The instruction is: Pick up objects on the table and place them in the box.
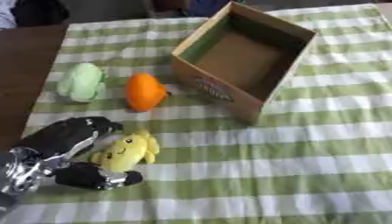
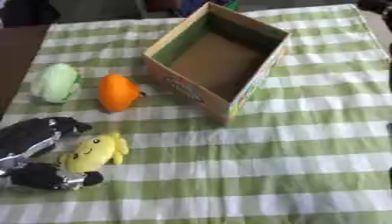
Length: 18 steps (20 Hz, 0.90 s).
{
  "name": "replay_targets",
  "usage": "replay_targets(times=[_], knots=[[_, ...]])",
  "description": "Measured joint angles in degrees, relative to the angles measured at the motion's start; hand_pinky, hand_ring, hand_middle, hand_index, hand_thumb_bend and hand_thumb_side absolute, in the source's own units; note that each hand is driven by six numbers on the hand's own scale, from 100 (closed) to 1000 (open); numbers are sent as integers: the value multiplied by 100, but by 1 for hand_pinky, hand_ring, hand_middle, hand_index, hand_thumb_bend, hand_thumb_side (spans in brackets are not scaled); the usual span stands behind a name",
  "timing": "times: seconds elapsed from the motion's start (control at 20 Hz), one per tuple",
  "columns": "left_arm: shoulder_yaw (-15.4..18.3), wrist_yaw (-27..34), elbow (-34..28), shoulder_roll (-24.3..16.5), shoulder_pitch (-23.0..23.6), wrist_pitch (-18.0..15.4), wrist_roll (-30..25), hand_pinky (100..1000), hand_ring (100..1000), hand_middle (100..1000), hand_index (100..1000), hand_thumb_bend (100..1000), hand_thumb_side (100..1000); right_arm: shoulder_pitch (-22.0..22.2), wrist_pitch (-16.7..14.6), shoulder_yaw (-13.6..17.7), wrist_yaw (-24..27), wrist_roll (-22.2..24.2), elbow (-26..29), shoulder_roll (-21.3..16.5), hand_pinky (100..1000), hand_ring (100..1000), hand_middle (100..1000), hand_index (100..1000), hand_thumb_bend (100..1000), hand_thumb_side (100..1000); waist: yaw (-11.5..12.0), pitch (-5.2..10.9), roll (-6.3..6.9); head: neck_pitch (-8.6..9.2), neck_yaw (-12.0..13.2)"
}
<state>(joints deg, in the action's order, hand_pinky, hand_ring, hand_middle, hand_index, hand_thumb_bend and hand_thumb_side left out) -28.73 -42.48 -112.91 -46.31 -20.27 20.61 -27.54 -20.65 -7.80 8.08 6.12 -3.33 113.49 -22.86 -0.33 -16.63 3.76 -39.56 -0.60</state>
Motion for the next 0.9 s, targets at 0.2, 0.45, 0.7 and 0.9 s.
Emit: replay_targets(times=[0.2, 0.45, 0.7, 0.9], knots=[[-47, -90, 112, 53, -53, -54, -56, 708, 871, 773, 901, 637, 968, 0, 0, 0, 0, 4, 0, 0, 751, 733, 543, 845, 100, 966, -12, -21, -4, 0, 4], [-77, -106, 245, 131, -100, -63, -91, 692, 856, 747, 886, 505, 962, 0, 1, 0, 0, 7, 0, 2, 751, 733, 543, 846, 100, 968, -35, -40, -20, 1, 23], [-78, -192, 357, 148, -97, -52, -80, 686, 856, 747, 887, 423, 924, 0, 0, 0, 0, 11, 0, 3, 751, 734, 542, 846, 100, 969, -38, -51, -33, 4, 29], [-79, -274, 443, 150, -87, -74, -86, 679, 852, 745, 886, 431, 901, 1, -12, 0, 0, 28, 0, 5, 752, 734, 542, 846, 100, 970, -38, -53, -32, 6, 46]])
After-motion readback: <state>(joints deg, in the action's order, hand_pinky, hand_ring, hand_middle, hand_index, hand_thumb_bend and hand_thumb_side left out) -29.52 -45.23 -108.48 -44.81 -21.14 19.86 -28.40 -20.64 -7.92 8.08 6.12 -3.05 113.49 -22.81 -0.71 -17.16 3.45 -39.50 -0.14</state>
